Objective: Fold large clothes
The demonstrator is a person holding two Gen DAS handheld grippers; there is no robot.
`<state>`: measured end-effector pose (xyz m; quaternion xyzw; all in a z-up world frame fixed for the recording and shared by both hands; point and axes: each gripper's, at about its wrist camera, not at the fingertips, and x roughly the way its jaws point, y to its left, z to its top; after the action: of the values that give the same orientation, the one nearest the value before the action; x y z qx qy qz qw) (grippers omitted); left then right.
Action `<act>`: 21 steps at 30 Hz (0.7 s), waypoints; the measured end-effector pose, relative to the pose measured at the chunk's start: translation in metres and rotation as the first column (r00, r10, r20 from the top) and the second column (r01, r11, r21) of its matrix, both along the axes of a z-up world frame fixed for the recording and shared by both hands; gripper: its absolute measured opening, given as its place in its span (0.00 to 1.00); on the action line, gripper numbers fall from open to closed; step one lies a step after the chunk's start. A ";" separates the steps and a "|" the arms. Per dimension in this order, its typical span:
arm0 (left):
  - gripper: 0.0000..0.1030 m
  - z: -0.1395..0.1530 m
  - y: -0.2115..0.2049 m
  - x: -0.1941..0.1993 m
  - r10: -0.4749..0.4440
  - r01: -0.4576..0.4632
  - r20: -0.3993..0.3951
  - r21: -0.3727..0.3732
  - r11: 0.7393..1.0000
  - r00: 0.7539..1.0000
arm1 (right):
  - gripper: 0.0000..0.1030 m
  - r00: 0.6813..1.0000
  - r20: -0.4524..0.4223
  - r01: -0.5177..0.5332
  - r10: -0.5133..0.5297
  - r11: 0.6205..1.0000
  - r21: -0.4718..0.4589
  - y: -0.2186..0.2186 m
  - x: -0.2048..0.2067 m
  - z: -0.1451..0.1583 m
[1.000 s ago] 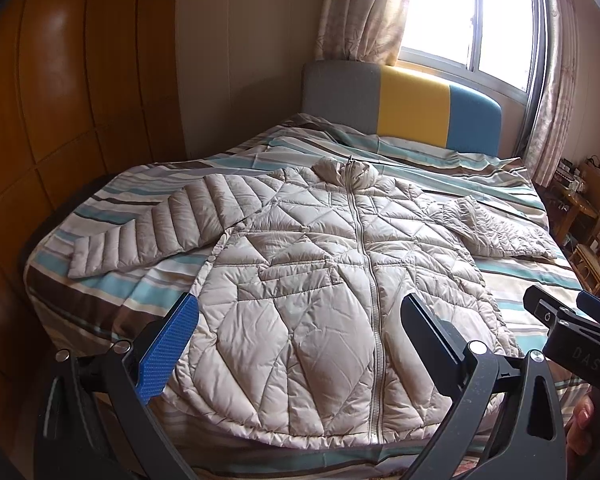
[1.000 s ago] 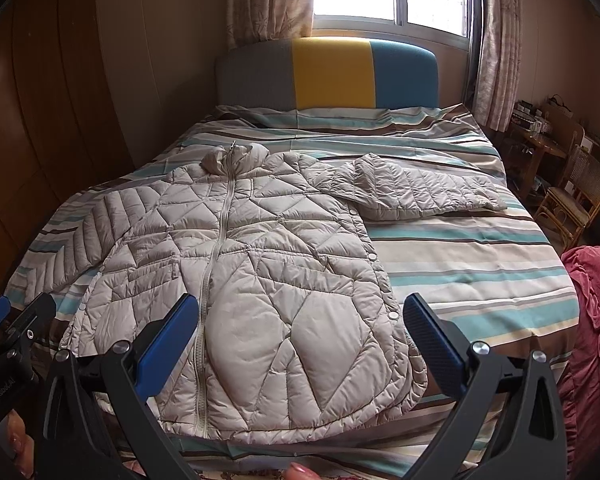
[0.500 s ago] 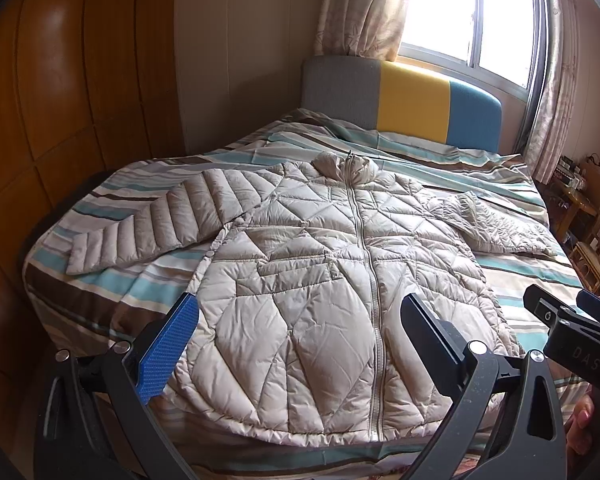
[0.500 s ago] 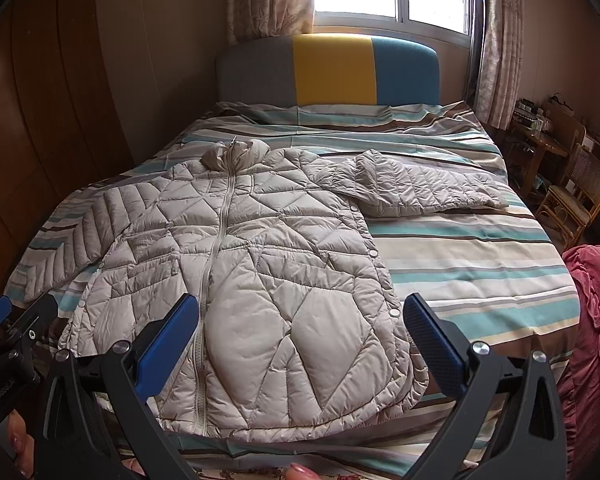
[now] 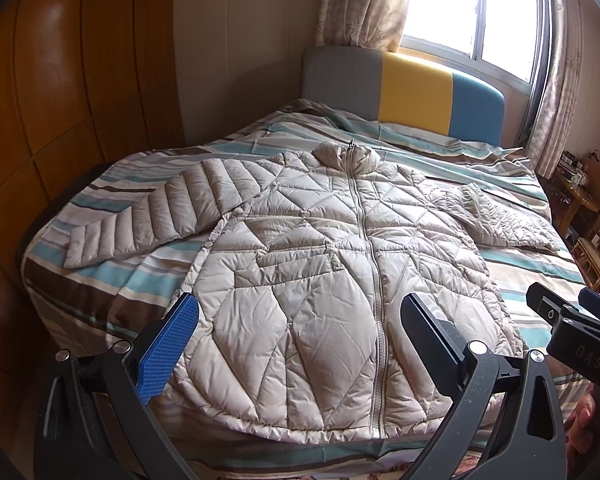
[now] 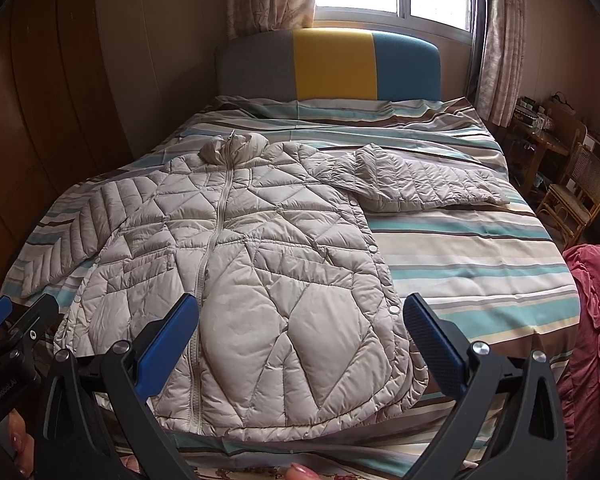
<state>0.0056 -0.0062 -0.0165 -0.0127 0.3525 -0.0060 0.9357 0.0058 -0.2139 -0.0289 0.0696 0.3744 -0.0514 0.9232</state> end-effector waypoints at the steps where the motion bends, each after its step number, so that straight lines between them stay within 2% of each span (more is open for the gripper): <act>1: 0.97 -0.001 0.000 0.002 0.001 -0.001 -0.004 0.001 1.000 1.000 | 0.98 1.000 -0.004 0.003 -0.003 1.000 -0.002 -0.002 0.002 -0.002; 8: 0.97 -0.015 -0.001 0.021 0.010 -0.009 -0.052 0.004 1.000 0.999 | 0.98 0.998 -0.040 0.047 -0.048 0.999 -0.008 -0.018 0.017 -0.014; 13: 0.97 -0.026 0.002 0.043 0.024 -0.023 -0.081 0.013 1.000 0.996 | 0.98 0.993 -0.062 0.100 -0.103 0.994 -0.048 -0.038 0.037 -0.027; 19: 0.97 -0.049 0.012 0.086 0.078 -0.075 -0.091 0.036 0.997 0.993 | 0.98 0.991 -0.049 0.120 -0.123 0.991 -0.066 -0.081 0.075 -0.060; 21: 0.97 -0.059 0.016 0.104 0.099 -0.096 -0.102 0.038 0.995 0.990 | 0.98 0.992 -0.055 0.110 -0.112 0.993 -0.037 -0.099 0.090 -0.076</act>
<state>0.1095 0.0103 -0.0756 -0.0150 0.3999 0.0461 0.9153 0.0954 -0.3128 -0.1045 0.0733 0.3954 -0.1107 0.9089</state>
